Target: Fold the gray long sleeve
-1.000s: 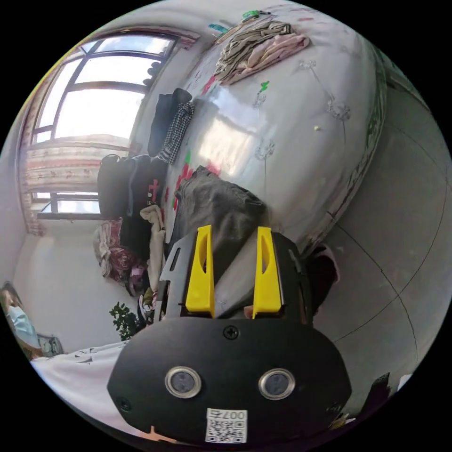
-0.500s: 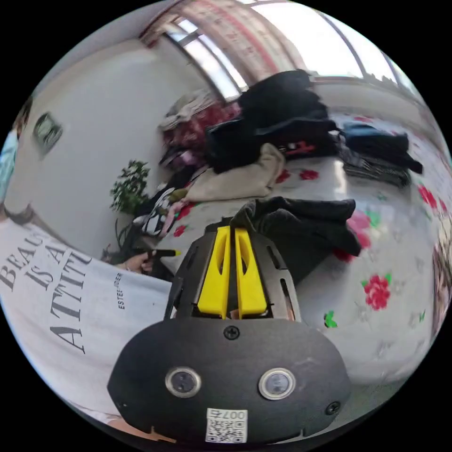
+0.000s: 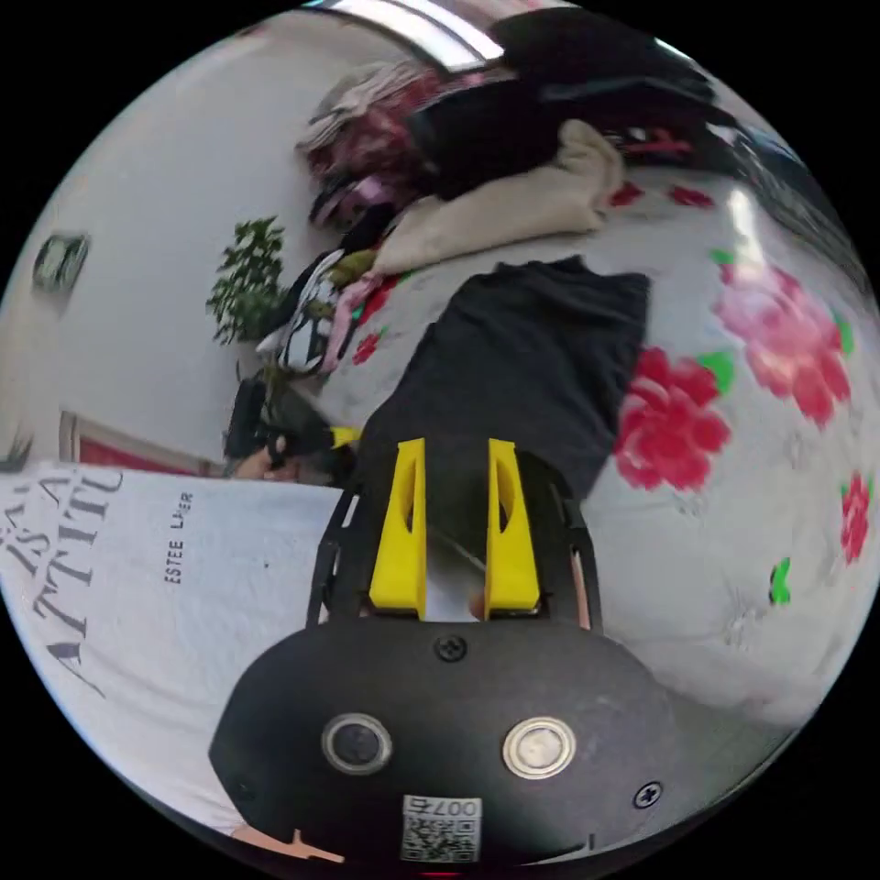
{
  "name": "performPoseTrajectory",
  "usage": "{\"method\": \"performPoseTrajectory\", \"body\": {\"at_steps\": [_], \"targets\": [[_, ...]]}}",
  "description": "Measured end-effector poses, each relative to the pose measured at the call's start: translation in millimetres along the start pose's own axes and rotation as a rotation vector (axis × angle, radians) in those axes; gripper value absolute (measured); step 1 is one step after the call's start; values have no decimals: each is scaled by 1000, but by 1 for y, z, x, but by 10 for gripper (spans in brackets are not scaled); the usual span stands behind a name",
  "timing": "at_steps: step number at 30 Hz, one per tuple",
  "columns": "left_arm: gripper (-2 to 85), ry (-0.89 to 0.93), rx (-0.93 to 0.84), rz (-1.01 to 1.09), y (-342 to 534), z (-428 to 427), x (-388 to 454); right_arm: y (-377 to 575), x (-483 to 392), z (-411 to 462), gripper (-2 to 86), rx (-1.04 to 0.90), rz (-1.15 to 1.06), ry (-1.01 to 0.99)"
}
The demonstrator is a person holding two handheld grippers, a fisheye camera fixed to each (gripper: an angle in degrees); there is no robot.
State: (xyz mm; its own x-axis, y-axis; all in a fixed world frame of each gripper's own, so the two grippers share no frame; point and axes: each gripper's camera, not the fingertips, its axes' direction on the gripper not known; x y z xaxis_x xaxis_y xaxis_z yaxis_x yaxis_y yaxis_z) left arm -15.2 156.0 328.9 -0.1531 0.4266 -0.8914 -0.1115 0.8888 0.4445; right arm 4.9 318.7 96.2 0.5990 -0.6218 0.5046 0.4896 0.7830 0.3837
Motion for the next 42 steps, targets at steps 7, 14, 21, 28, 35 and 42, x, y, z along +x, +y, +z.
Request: {"method": "performPoseTrajectory", "body": {"at_steps": [7, 14, 21, 28, 35, 42], "targets": [[139, 36, -148, 154, -32, 38, 34, 52, 105, -6, 92, 24, 419, -283], [37, 44, -271, 181, -76, 66, 59, 11, 113, 10, 79, -130, 302, -383], [30, 253, -204, 300, -151, 70, 152, -5, 165, -90, 63, 150, 330, -561], [31, 417, -193, 562, -285, 122, 334, -38, 211, -314, 58, 554, 214, -408], [40, 537, -218, 849, -338, 202, 572, 32, 207, -503, 65, 861, 184, -48], [82, 217, -390, 925, -279, 323, 597, 103, 297, -470, 90, 725, 717, 333]]}}
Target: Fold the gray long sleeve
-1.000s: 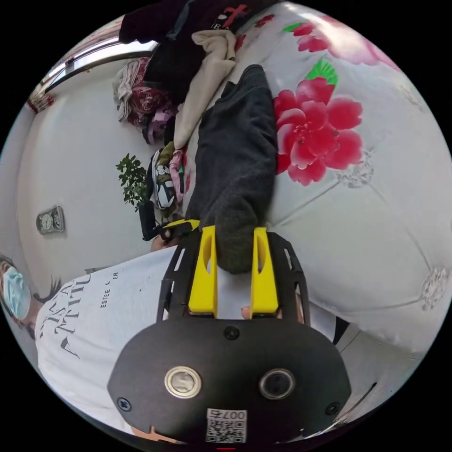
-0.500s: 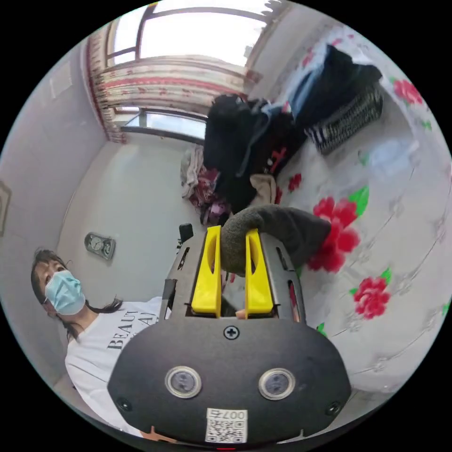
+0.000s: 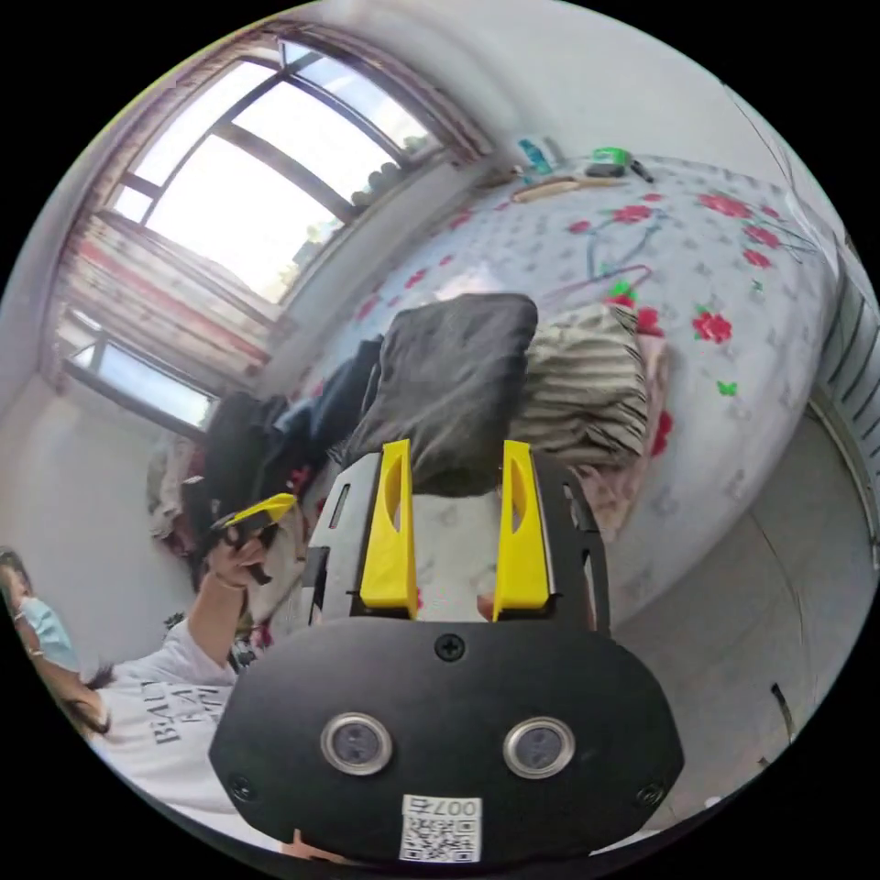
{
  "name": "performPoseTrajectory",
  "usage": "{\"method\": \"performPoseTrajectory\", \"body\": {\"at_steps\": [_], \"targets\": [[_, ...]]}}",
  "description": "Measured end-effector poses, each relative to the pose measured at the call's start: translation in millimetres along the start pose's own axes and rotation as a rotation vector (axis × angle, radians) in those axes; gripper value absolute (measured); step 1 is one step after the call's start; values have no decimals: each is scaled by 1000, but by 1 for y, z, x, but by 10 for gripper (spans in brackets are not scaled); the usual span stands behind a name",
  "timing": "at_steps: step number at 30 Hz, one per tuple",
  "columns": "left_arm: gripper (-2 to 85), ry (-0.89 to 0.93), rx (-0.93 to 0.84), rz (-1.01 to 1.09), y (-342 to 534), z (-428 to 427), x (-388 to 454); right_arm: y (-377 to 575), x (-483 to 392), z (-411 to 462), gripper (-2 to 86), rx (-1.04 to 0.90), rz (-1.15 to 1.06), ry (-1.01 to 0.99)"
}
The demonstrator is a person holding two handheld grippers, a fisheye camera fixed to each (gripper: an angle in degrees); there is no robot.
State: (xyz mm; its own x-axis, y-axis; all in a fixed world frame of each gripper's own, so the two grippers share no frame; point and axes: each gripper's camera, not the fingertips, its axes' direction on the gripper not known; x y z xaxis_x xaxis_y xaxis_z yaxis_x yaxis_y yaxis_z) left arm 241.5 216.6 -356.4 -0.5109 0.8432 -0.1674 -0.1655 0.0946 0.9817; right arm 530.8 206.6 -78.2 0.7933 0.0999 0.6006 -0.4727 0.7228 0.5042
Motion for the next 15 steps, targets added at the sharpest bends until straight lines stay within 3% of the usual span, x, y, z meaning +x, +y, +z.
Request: {"method": "performPoseTrajectory", "body": {"at_steps": [4, 8, 10, 12, 15], "targets": [[91, -185, -127, -87, 104, 15, -16, 95, -4, 90, 95, -155, -71, 32], [85, -427, -143, -422, 271, -40, -30, 211, -72, 201, 93, -428, -202, -44], [86, -554, -71, -626, 346, -88, -21, 240, -113, 222, 90, -416, -293, -22], [90, -768, 117, -896, 438, -163, 14, 249, -155, 236, 82, -456, -448, -40], [103, -1072, 379, -1132, 527, -238, 77, 248, -208, 260, 79, -601, -612, -157]]}}
